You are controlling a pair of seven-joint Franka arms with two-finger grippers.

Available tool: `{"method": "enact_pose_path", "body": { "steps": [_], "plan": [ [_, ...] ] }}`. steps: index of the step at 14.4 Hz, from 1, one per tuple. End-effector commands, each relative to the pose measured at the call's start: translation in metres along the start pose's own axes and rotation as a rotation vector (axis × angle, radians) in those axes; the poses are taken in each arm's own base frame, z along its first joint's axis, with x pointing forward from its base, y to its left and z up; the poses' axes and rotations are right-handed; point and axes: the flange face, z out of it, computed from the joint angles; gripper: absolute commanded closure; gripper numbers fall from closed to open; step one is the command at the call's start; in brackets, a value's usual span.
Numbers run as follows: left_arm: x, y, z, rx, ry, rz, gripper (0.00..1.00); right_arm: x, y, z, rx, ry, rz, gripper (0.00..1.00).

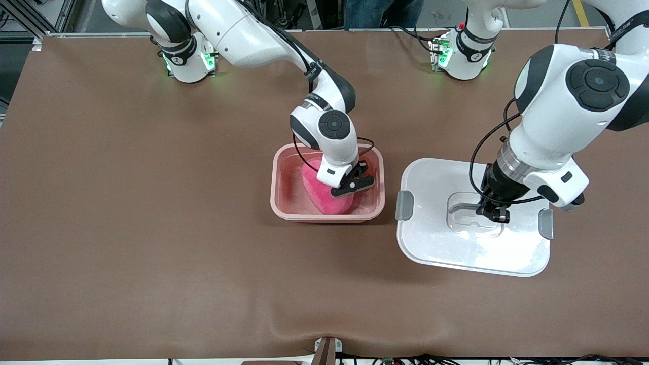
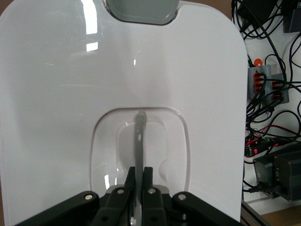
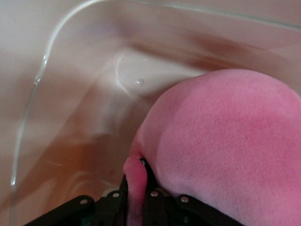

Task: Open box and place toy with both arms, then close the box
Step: 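Lower the toy into the box and open the right gripper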

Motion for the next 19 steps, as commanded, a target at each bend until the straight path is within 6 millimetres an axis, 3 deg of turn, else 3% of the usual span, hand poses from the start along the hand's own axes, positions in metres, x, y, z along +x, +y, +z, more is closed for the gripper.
{"method": "enact_pose_path", "body": {
  "steps": [1,5,8,12,16,19],
  "plan": [
    [0.003,-0.008,-0.009,0.007,-0.012,0.014,1.0,-0.003,0.005,0.022,-0.024,-0.024,-0.036,0.0],
    [0.003,-0.008,-0.009,0.01,-0.013,0.013,1.0,0.002,0.007,0.009,-0.016,-0.009,-0.08,0.0],
    [0.003,-0.009,-0.008,0.018,-0.011,0.013,1.0,0.017,0.015,-0.026,0.006,0.027,-0.059,0.0],
    [0.003,-0.009,-0.008,0.018,-0.014,0.012,1.0,0.036,0.042,-0.095,0.024,0.053,-0.013,0.0],
    [0.002,-0.009,-0.008,0.02,-0.023,0.009,1.0,0.036,0.061,-0.165,0.032,0.026,0.012,0.0],
    [0.001,-0.009,-0.01,0.017,-0.024,0.011,1.0,0.041,0.114,-0.226,0.076,-0.034,-0.006,0.0]
  ]
}}
